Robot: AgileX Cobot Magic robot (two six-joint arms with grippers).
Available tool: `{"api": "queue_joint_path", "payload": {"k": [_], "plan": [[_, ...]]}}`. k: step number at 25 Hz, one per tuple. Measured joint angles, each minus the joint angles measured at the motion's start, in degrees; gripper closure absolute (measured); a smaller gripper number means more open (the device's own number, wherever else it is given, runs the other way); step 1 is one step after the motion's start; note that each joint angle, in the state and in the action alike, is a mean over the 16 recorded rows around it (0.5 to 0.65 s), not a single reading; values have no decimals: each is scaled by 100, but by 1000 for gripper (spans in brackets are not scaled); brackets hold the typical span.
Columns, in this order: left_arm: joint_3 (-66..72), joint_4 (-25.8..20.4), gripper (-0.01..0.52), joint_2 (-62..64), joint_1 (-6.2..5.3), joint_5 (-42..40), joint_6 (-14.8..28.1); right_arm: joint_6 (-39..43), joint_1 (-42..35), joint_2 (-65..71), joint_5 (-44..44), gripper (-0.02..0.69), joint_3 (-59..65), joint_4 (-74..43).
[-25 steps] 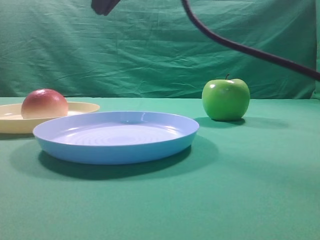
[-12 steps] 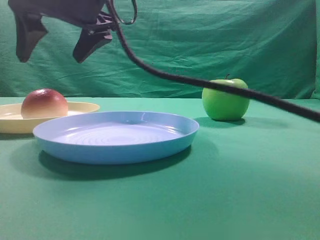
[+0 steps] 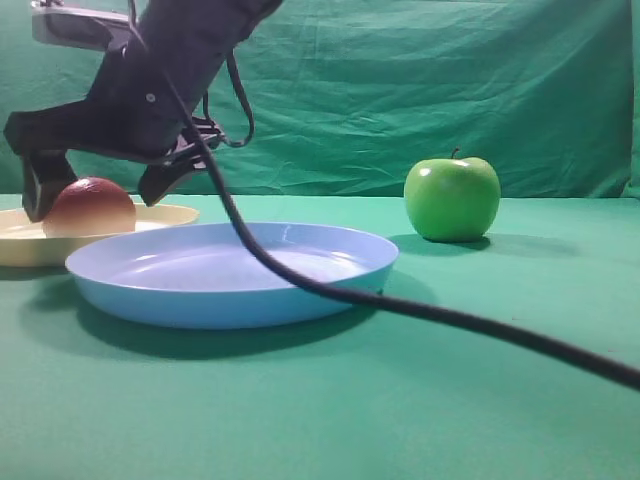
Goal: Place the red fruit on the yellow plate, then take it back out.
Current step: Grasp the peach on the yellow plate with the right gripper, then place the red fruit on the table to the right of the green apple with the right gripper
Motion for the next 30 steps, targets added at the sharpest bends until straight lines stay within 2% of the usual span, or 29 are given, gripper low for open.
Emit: {"api": "queue_joint_path", "payload": {"k": [5, 10, 16, 21, 30], "plan": [[0, 0, 514, 0, 0, 0, 0, 46, -101, -227, 452, 367, -133, -1], [0, 0, 514, 0, 0, 0, 0, 189, -348, -802, 1179, 443, -276, -5], [0, 0, 514, 0, 0, 0, 0, 389, -826, -1833, 2037, 455, -201, -20], [0, 0, 514, 0, 0, 0, 0, 512, -1297, -2893, 2414, 463, 421, -37], [0, 0, 514, 0, 0, 0, 0, 548, -2106, -4918, 1995, 465, 2896, -90]]}}
